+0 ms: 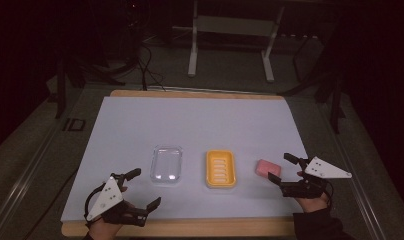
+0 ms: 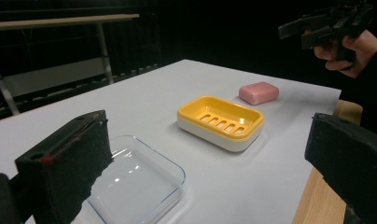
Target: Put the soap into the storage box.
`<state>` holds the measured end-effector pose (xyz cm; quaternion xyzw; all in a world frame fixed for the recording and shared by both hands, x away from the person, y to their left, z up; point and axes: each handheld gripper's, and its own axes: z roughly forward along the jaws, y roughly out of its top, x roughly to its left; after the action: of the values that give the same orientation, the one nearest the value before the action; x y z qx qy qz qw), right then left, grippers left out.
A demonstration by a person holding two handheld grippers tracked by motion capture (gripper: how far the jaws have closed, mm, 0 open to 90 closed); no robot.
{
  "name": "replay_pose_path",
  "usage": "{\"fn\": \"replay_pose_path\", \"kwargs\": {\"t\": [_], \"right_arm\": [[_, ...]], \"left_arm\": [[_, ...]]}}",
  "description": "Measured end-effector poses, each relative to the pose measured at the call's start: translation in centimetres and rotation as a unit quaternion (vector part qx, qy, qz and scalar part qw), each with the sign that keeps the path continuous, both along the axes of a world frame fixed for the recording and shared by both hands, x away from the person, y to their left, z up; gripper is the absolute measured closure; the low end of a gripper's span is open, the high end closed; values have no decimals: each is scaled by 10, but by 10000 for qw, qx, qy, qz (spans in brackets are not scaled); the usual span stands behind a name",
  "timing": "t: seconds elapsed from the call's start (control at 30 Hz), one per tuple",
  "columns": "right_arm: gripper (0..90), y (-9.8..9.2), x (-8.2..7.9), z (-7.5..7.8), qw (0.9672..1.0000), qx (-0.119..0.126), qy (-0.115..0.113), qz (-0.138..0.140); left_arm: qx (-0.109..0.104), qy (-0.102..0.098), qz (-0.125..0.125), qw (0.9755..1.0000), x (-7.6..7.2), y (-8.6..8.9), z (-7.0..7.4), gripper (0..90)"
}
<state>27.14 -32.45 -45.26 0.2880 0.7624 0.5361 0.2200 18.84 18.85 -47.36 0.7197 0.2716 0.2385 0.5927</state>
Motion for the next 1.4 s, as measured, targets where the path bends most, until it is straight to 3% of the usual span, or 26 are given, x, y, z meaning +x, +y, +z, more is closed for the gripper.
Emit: {"fn": "replay_pose_path", "kwargs": {"t": [0.2,0.4,0.5,0.6,0.8,0.93,1.07,1.23,1.4], "right_arm": [[106,2,0,-2,9999,-74,56,84],[103,7,1,-5,9989,-171,187,392],[103,11,4,-9,9979,-404,271,426],[104,14,5,-11,9971,-627,287,337],[103,18,9,-13,9948,-926,394,-186],[102,20,12,-13,9935,-943,594,-246],[103,24,17,-13,9862,-1309,753,-671],[103,17,26,-11,9790,-1319,1103,-1093],[103,11,35,-7,9644,-1380,1513,-1672]], "left_arm": [[2,7,6,10000,0,0,0,6],[2,36,-9,10000,0,0,0,7],[5,35,0,10000,1,-1,0,6],[32,34,8,10000,1,-1,-1,6],[49,43,0,10000,0,-1,-1,6],[64,80,-5,9999,1,-2,-1,6],[83,80,-1,9999,1,-2,-2,6],[73,78,8,9999,1,-2,-2,6],[80,99,-7,9999,1,-3,-2,6]]}}
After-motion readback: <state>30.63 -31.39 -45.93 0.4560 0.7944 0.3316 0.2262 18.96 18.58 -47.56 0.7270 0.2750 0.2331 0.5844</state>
